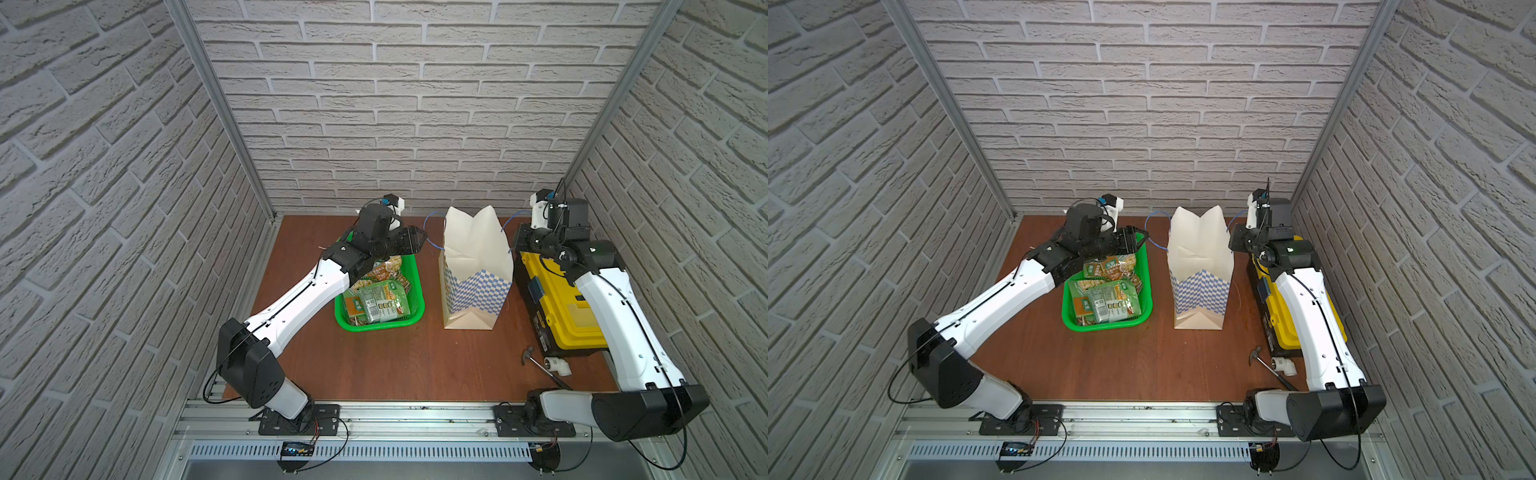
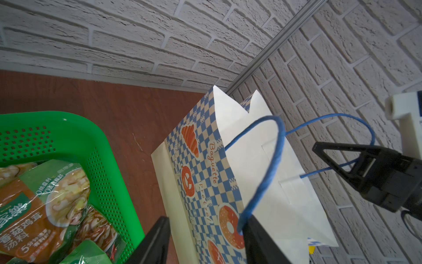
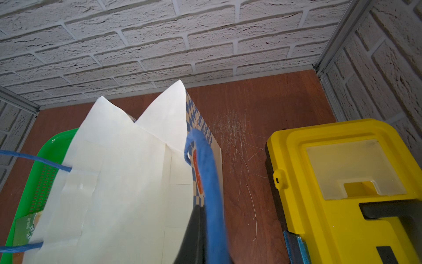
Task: Place the condiment packets inside the bag
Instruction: Open the paper bag at the center of the board.
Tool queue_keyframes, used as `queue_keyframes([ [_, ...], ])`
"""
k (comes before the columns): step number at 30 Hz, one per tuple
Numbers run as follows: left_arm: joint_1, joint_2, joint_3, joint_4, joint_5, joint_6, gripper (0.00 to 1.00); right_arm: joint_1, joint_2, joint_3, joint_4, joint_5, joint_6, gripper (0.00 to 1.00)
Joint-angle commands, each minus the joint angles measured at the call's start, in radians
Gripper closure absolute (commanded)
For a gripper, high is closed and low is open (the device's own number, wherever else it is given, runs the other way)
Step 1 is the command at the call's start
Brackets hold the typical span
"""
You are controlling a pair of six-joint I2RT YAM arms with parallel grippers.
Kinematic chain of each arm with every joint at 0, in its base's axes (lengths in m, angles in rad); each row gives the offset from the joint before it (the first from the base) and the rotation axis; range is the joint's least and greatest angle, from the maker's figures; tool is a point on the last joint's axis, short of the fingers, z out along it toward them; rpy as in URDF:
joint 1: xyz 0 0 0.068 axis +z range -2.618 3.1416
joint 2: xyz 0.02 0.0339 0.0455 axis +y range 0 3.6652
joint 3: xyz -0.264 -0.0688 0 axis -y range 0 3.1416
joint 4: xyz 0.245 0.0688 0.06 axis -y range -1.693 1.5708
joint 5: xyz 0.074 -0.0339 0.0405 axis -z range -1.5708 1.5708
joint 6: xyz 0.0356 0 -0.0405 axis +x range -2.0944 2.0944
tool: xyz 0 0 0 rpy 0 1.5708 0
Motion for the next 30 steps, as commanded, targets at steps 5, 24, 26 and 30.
queue_keyframes([
  [5,0.000,-0.042,0.022,0.013,0.016,0.015,0.31,-0.010,0.026,0.086,-0.031,-0.021,-0.032,0.97],
  [24,0.080,-0.203,-0.097,-0.298,-0.217,0.150,0.02,-0.112,0.006,-0.036,-0.016,-0.077,0.029,0.95],
  [26,0.091,-0.186,-0.113,-0.342,-0.239,0.159,0.02,-0.126,0.002,-0.053,-0.007,-0.090,0.038,0.93],
  [30,0.088,-0.119,-0.123,-0.417,-0.287,0.179,0.02,-0.150,-0.014,-0.077,0.011,-0.119,0.055,0.92],
])
